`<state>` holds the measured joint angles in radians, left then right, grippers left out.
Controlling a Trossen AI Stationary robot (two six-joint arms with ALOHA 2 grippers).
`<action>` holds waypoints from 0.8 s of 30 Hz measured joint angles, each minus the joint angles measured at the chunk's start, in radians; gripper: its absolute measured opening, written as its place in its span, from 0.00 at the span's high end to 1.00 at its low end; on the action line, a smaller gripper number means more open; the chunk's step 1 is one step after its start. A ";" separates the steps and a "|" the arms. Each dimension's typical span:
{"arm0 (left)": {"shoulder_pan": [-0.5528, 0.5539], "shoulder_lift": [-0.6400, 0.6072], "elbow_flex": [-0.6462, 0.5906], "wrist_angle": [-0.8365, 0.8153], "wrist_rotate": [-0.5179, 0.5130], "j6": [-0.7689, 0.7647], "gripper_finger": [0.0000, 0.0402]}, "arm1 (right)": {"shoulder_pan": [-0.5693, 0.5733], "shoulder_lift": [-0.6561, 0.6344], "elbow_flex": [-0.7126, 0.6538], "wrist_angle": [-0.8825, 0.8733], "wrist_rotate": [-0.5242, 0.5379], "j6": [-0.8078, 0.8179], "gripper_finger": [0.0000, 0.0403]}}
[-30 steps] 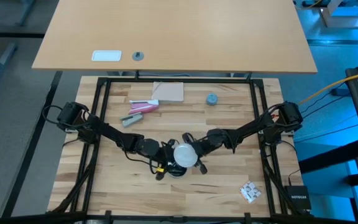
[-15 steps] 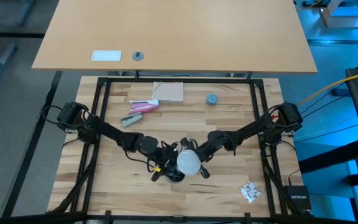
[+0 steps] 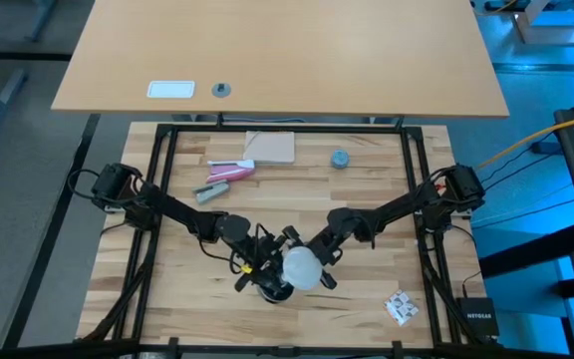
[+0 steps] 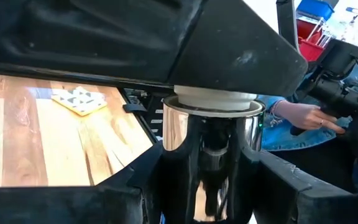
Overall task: Screw lightbulb
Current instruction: Remove the white lightbulb from the desk lamp
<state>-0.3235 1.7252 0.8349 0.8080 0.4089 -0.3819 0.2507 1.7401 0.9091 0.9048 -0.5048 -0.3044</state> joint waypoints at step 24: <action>-0.004 0.000 -0.008 -0.048 0.036 -0.018 0.57 | -0.002 -0.006 0.007 -0.051 0.041 0.028 0.49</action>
<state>-0.3271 1.7256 0.8265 0.7597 0.4450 -0.4003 0.2482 1.7340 0.9161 0.8543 -0.4643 -0.2762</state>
